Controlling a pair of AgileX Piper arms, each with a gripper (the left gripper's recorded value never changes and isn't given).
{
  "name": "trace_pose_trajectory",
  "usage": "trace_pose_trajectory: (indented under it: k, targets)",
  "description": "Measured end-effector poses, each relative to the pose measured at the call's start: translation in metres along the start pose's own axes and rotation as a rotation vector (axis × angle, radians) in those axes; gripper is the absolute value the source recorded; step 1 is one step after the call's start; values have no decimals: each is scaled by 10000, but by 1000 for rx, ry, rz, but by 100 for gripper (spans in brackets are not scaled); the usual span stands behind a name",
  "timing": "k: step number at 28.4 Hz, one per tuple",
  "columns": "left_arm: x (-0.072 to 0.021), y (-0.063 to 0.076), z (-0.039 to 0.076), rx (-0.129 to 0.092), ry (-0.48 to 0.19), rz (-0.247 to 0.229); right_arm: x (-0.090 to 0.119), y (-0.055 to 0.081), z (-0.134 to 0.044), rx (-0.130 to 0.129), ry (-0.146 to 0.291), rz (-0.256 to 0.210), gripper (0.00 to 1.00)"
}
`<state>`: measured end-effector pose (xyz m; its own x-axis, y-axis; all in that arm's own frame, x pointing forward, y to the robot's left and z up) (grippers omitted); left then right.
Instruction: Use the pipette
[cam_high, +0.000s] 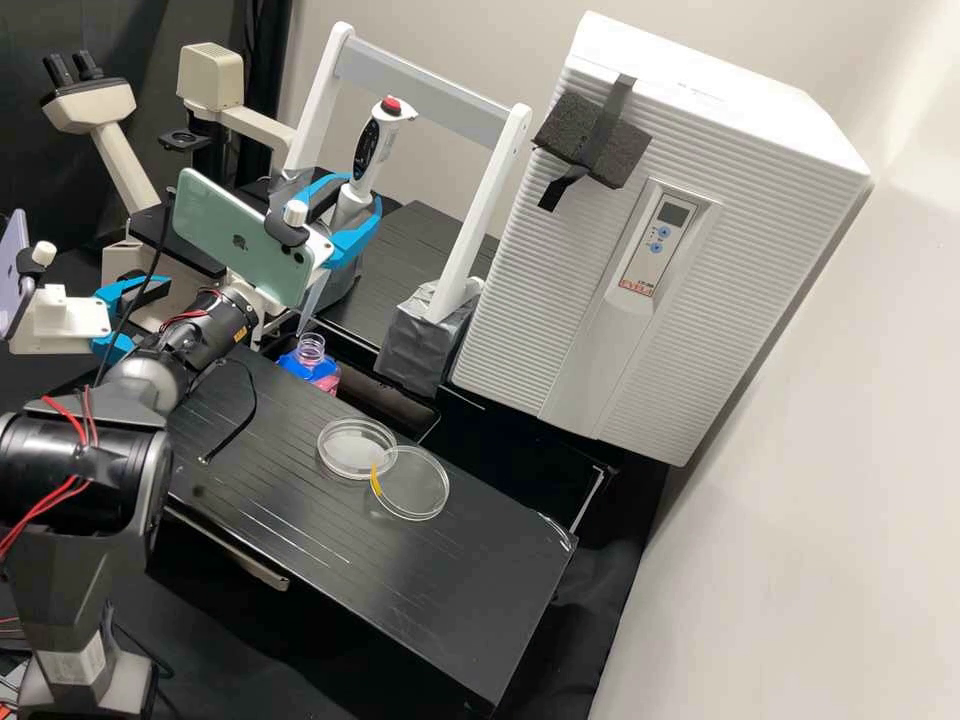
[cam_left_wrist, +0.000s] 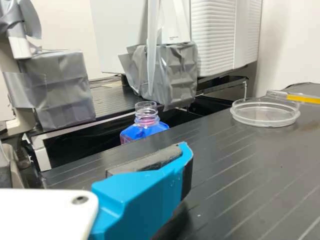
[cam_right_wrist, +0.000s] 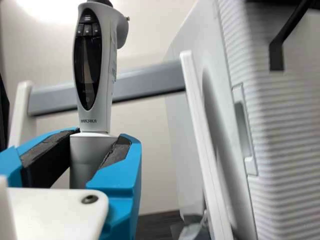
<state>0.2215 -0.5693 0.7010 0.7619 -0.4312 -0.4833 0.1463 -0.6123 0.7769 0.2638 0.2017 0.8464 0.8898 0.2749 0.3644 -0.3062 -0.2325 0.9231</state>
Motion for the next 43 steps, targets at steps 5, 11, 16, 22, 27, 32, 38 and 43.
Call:
trace_pose_trajectory:
  k: [5, 11, 16, 22, 27, 32, 38, 43]
  targets:
    - [1, -4, 21, 0, -8, -1, -74, 275, -64, 34, 48, 50, 0]
    - [1, -6, 31, 0, -11, -2, -210, 634, -70, 40, 93, 124, 0]
    - [1, -9, 45, 7, -22, -4, -339, 793, -2, -18, 120, 113, 0]
    - [1, -28, 138, 29, -75, -15, -473, 835, 160, -75, 71, 55, 0]
    - [24, -11, 252, 38, -142, -14, -563, 862, 299, -108, 14, 34, 0]
    - [45, 9, 385, 52, -213, -6, -638, 951, 374, -142, -17, 44, 0]
    - [57, -25, 456, 65, -250, -20, -715, 1063, 407, -126, -33, 86, 0]
    - [56, -27, 459, 68, -254, -20, -739, 1077, 401, -123, -28, 88, 0]
